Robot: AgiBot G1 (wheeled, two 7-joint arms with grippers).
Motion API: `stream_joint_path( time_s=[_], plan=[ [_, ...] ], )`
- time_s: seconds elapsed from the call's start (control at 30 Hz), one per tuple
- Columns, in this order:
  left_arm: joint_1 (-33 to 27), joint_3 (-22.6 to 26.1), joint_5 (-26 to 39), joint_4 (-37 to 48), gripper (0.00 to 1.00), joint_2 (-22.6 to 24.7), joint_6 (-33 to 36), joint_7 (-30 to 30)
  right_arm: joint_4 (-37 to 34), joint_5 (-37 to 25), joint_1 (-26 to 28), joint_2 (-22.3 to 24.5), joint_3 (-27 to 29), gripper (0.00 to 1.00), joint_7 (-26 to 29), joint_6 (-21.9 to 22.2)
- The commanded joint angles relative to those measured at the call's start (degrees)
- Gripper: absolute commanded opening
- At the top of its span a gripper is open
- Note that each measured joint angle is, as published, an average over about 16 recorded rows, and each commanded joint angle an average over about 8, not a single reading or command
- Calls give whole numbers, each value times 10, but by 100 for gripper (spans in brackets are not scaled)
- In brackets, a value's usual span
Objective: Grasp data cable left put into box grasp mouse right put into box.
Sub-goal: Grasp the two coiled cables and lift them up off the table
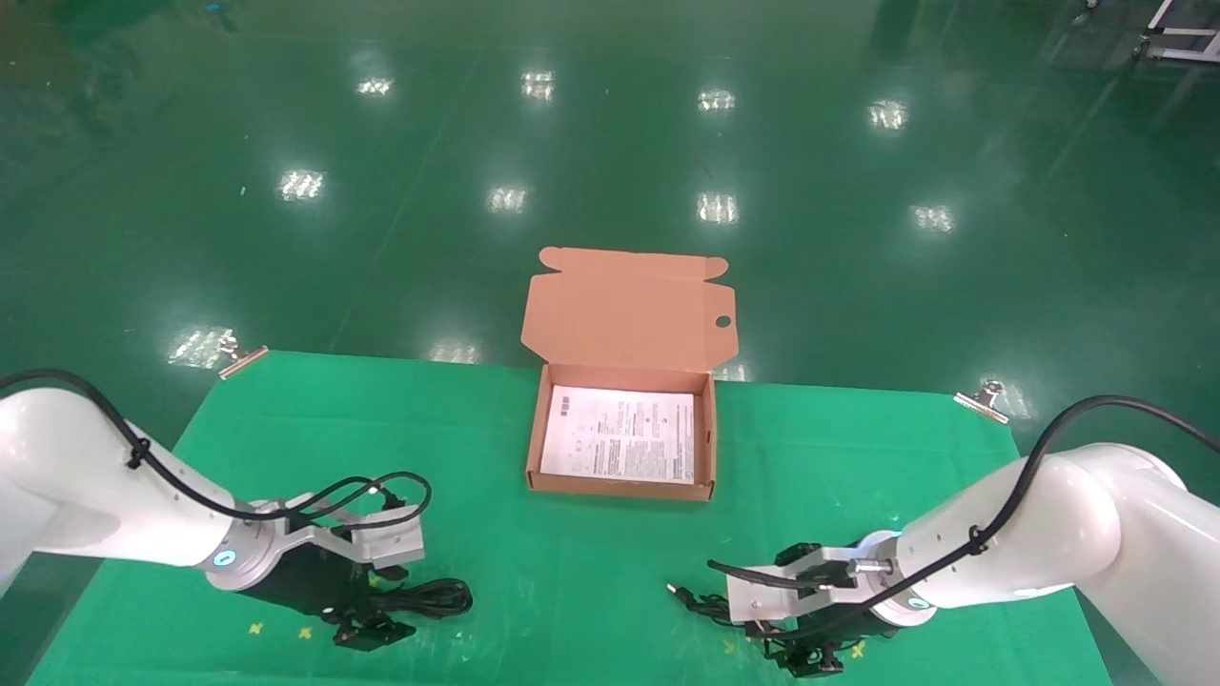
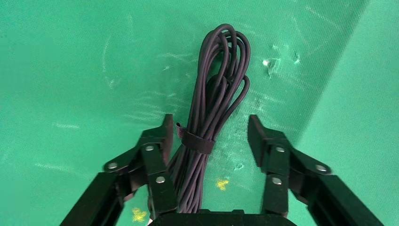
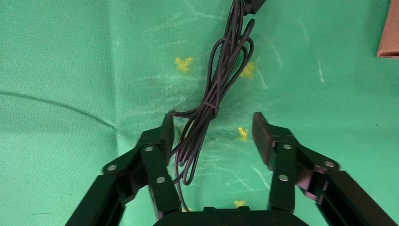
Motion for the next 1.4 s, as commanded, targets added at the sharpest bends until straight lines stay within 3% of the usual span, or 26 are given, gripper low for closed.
stream_joint_path(
  time_s=[0.03, 0.9, 1.13, 1.4],
  plan=[
    [0, 0, 0, -1, 0, 0, 0, 0, 1, 0, 0, 0, 0, 0, 0, 0],
    [-1, 0, 0, -5, 0, -4, 2, 0, 3, -1, 1, 1, 0, 0, 1, -2],
    [-35, -9, -12, -51, 0, -59, 57, 14, 25, 5, 20, 30, 14, 0, 29, -8],
    [-68, -25, -17, -223, 0, -135, 85, -28, 139, -39, 94, 106, 43, 0, 122, -11]
  ],
)
